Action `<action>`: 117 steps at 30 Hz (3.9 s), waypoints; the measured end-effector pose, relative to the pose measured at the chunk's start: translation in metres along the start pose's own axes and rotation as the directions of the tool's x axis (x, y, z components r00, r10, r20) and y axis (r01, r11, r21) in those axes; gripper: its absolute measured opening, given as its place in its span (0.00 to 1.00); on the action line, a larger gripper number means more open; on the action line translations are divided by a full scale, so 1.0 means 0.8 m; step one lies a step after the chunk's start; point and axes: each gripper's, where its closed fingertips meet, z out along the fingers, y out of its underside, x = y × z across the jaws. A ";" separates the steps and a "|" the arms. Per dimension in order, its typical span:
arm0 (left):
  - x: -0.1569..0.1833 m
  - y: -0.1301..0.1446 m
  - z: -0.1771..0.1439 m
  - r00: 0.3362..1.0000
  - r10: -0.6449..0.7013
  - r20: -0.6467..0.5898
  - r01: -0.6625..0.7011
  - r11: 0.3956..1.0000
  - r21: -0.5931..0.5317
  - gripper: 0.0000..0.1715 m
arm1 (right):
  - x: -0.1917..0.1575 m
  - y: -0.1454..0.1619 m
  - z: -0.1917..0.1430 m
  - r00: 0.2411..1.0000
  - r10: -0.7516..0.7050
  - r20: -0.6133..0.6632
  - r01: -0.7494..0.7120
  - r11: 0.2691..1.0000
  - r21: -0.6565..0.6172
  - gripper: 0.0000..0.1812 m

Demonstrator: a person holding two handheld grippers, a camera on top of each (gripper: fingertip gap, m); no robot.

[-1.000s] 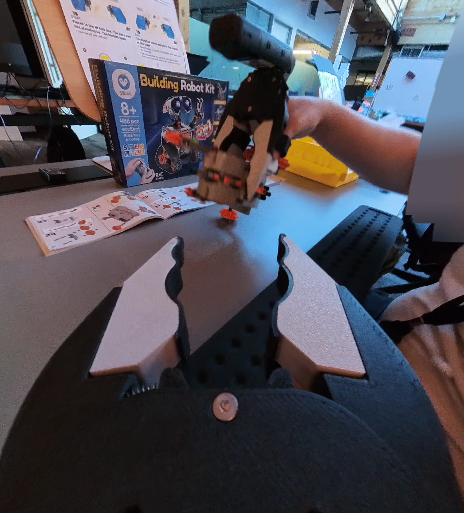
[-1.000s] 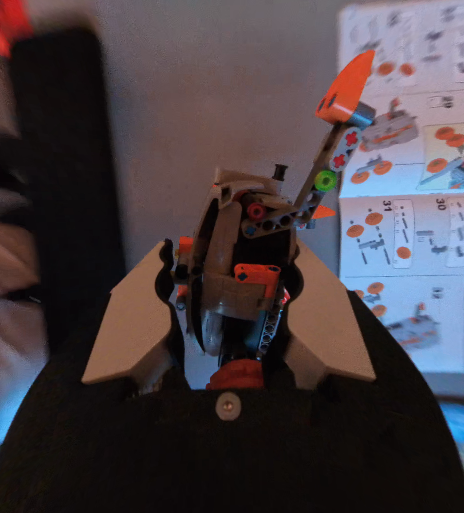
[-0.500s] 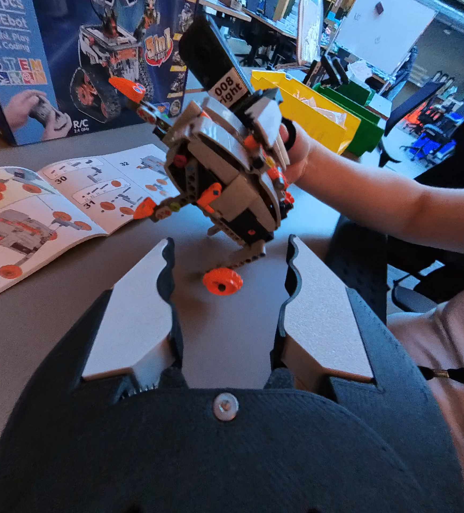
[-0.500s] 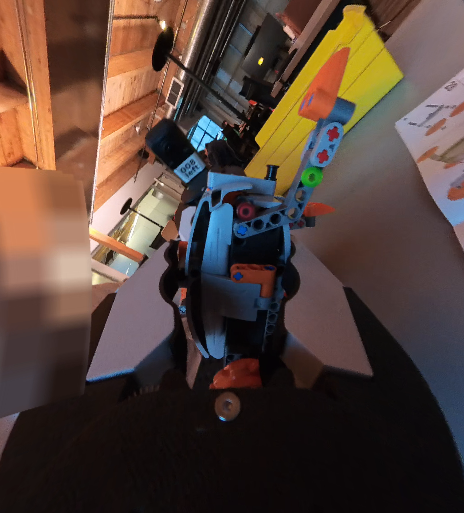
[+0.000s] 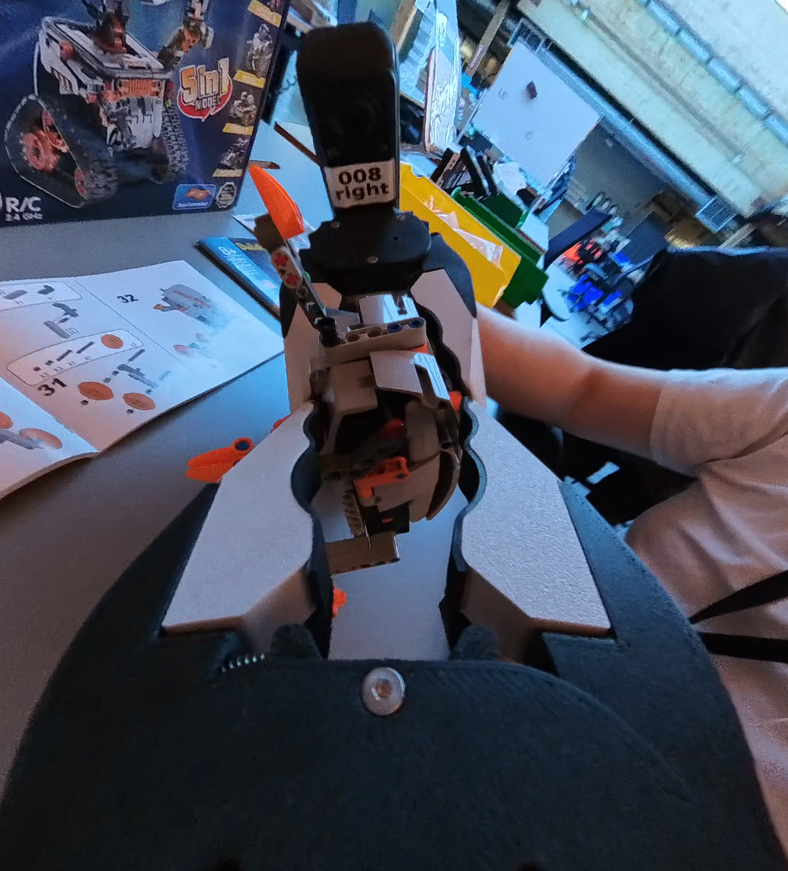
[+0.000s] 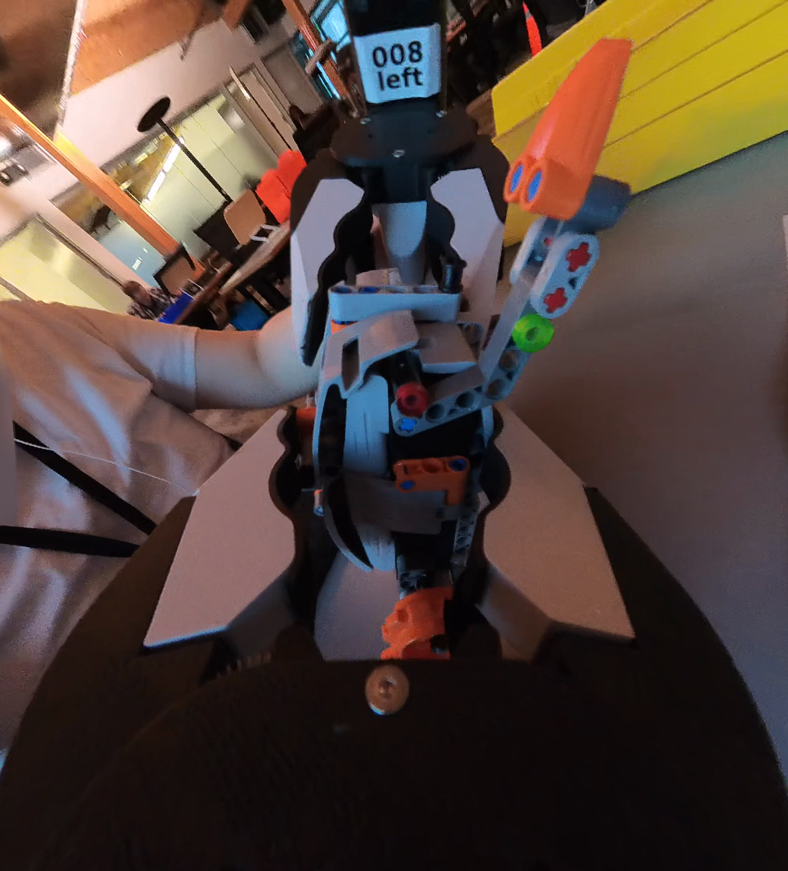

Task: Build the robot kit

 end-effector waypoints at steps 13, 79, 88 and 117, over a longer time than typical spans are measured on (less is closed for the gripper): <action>-0.038 0.013 -0.136 0.891 -0.079 0.446 0.067 0.997 0.042 0.32 | 0.015 -0.035 -0.155 0.536 -0.240 -0.810 0.397 0.918 -0.009 0.48; -0.042 -0.001 -0.183 0.897 -0.151 0.416 -0.002 0.939 0.345 0.43 | 0.044 -0.027 0.079 0.534 -0.068 -0.843 0.385 0.907 0.171 0.47; -0.052 0.001 -0.166 0.898 -0.160 0.410 -0.002 0.930 0.367 0.36 | 0.049 -0.033 0.097 0.545 -0.048 -0.837 0.403 0.890 0.212 0.47; -0.069 -0.005 -0.174 0.890 -0.125 0.438 -0.036 0.940 0.340 0.34 | 0.090 -0.045 0.106 0.524 -0.078 -0.848 0.405 0.899 0.168 0.35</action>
